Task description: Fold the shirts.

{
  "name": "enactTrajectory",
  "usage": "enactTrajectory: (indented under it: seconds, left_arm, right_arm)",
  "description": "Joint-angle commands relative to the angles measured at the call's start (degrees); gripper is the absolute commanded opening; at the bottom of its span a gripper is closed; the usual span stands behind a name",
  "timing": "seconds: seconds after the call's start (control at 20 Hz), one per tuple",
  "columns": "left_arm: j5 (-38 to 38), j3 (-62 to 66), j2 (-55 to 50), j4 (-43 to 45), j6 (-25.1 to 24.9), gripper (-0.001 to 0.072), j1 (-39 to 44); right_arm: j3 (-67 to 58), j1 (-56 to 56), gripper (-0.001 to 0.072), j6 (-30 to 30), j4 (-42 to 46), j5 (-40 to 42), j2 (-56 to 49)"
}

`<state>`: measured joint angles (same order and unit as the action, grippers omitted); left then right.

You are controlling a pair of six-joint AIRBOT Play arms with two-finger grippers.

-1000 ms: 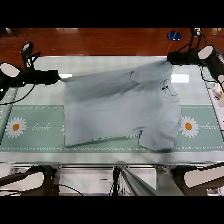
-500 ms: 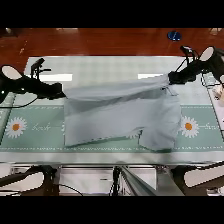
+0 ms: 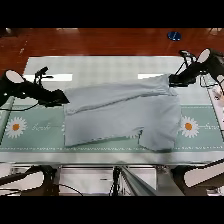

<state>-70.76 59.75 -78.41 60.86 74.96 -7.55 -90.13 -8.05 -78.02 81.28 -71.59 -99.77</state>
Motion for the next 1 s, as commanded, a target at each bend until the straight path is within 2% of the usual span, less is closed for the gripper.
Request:
enactTrajectory:
  seconds: [0.0, 0.05, 0.15, 0.35, 0.6, 0.8, 0.95]
  left_arm:
    - [-14.97, 1.7, 3.93, 1.33, -2.47, 0.0545, -5.42]
    - [-16.96, 0.11, 7.13, 1.33, -2.49, 0.0546, -7.72]
    - [-16.52, -6.05, 14.01, 1.09, -3.45, 0.055, -11.1]
    - [-16.92, -20.85, 22.32, -3.65, -7.98, 0.055, -12.66]
    - [-14.97, -31.28, 22.43, -2.23, -9.62, 0.055, -12.68]
    - [-7.02, -32.7, 21.75, -0.61, -9.88, 0.055, -13.62]
    - [-6.78, -32.85, 17.66, -0.7, -11.28, 0.055, -13.38]
  right_arm:
    - [-1.53, -2.73, 0.0463, -0.07, 1.66, -7.06, 3.72]
    - [-1.2, -4.13, 0.0491, 0.0, 2.12, -10.99, 5.62]
    - [2.82, -7.06, 0.0492, 0.07, 1.53, -13.55, 9.73]
    - [15.41, -12.44, 0.0491, 4.42, -6.82, -12.13, 16.59]
    - [22.82, -16.13, 0.0488, 5.44, -7.89, -12.17, 20.85]
    - [23.47, -17.73, 0.0487, 5.44, -7.85, -11.17, 23.54]
    - [23.47, -17.84, 0.0488, 5.44, -8.2, -11.26, 24.3]
